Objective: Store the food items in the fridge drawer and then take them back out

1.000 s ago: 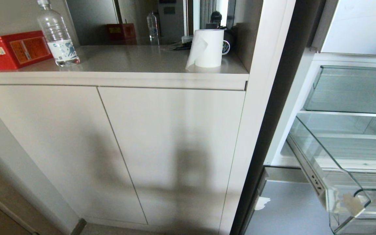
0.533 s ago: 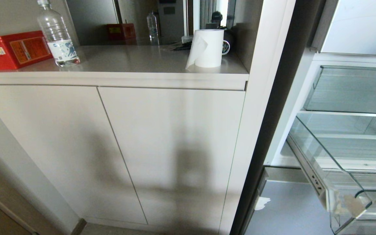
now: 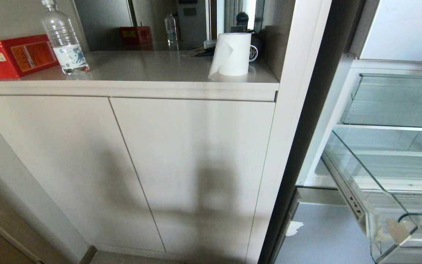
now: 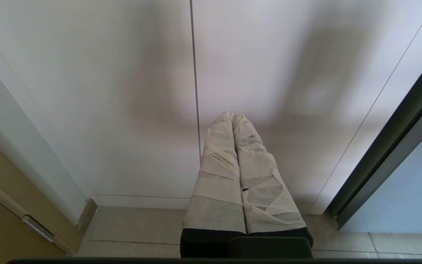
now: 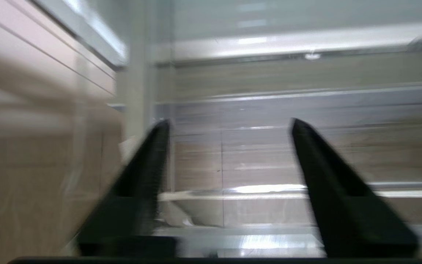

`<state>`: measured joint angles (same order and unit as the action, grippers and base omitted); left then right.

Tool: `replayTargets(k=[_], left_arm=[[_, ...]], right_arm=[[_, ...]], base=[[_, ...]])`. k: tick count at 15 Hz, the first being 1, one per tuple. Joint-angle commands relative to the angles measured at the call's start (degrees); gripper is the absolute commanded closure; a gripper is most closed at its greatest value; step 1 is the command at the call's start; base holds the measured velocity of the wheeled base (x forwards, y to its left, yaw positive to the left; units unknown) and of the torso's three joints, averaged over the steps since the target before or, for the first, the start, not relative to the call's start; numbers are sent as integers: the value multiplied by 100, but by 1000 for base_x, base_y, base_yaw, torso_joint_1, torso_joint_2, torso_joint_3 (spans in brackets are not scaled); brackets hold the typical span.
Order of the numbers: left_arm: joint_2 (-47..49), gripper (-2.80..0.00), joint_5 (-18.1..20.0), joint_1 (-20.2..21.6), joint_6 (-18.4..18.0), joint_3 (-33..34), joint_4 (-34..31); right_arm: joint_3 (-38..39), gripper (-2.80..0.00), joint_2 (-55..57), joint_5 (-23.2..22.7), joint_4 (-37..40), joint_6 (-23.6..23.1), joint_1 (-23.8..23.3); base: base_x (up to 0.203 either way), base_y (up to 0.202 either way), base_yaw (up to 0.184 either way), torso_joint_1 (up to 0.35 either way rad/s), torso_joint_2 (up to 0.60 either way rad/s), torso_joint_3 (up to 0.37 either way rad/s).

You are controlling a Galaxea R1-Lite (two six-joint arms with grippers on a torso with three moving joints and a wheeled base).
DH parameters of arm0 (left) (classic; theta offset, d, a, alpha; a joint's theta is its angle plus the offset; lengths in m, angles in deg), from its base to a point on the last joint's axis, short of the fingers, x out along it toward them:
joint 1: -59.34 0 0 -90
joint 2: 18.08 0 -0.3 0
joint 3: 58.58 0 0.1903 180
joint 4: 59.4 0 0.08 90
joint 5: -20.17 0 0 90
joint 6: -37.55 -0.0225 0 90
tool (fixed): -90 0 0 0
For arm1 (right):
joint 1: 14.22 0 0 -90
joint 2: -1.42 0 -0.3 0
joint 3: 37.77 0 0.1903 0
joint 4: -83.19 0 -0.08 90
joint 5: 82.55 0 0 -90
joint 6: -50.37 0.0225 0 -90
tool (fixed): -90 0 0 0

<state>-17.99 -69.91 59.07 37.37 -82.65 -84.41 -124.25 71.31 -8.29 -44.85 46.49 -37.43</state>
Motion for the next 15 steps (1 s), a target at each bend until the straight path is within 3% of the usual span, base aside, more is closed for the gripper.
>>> replayTargets(k=[1,4,7,8,11,13,15], left_arm=[[-1,0,-1,0,1,0,-2],[-1,0,-1,0,1,0,-2],[-1,0,-1,0,1,0,-2],[-1,0,-1,0,1,0,-2],[-1,0,-1,0,1,0,-2],[-1,0,-1,0,1,0,-2],[-1,0,-1,0,1,0,-2]], right_arm=[[103,0,-738,-109,3,25,7],[486,0,-1837,-442,5,354,9],[1327,0,-3025,-418,-33,599,131],[1650,0,-3291,-225,-128,623,376],[3224,0,-4544,1130,-1262,438,1562],[4450,0,-5243,1618,-2531,-201,1863],[5576,0,-5579,1819,-3453,-596,2022]], base=[[0,0,0,0,0,0],[0,0,0,0,0,0],[0,0,0,0,0,0],[0,0,0,0,0,0],[0,0,0,0,0,0],[0,0,0,0,0,0],[0,0,0,0,0,0]])
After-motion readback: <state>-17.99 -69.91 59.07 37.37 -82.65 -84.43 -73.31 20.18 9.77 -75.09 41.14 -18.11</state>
